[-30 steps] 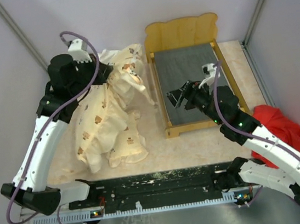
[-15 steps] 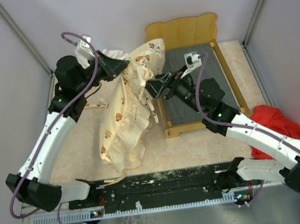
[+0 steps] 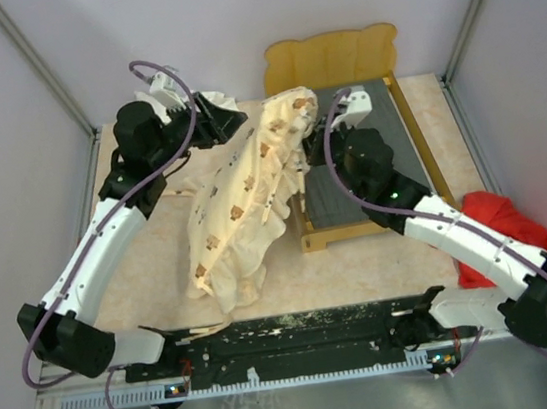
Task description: Set up the pet bed
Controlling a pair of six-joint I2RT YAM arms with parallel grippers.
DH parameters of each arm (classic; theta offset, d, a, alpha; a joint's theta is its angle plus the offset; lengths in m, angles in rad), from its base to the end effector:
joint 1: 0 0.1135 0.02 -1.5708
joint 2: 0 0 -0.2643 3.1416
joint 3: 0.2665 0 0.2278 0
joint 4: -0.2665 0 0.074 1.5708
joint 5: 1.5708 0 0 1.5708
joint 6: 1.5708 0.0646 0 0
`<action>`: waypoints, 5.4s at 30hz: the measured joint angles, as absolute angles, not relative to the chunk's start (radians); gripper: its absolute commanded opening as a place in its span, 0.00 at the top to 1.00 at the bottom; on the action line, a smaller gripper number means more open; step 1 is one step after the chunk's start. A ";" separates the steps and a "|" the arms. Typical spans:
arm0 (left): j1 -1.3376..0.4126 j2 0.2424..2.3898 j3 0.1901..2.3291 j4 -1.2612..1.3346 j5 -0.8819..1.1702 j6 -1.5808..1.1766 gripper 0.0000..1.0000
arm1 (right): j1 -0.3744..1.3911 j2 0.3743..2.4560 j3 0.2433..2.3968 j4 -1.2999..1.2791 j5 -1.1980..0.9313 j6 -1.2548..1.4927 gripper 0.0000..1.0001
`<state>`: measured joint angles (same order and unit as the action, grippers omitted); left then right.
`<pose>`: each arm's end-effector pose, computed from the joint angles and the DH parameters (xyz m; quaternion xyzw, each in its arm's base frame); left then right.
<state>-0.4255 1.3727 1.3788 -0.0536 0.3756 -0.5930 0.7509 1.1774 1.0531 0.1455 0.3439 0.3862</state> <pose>0.2829 -0.1542 0.4276 0.0689 0.7193 -0.4485 0.5261 0.2188 0.1744 0.3928 -0.0047 0.7000 0.2782 0.6577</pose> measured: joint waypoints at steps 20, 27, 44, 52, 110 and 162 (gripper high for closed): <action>-0.423 1.803 1.308 -0.120 0.456 -0.299 0.98 | 0.398 1.007 0.888 0.045 0.207 0.213 1.00; -0.428 1.687 1.301 -0.116 0.514 -0.376 1.00 | 0.359 1.016 0.887 0.035 0.260 0.147 1.00; -0.706 1.390 1.198 0.233 0.390 -0.674 1.00 | 0.156 1.211 1.371 0.001 0.338 -0.087 1.00; -0.775 1.683 1.295 0.352 0.347 -0.741 1.00 | 0.030 1.458 1.435 0.044 0.276 -0.174 1.00; -0.532 2.159 1.578 0.095 0.247 -0.506 0.92 | 0.170 1.044 0.841 -1.010 0.239 1.420 0.49; -0.470 1.507 1.301 -0.200 -0.138 -0.228 0.30 | -0.047 1.549 1.145 -0.469 0.418 0.437 0.92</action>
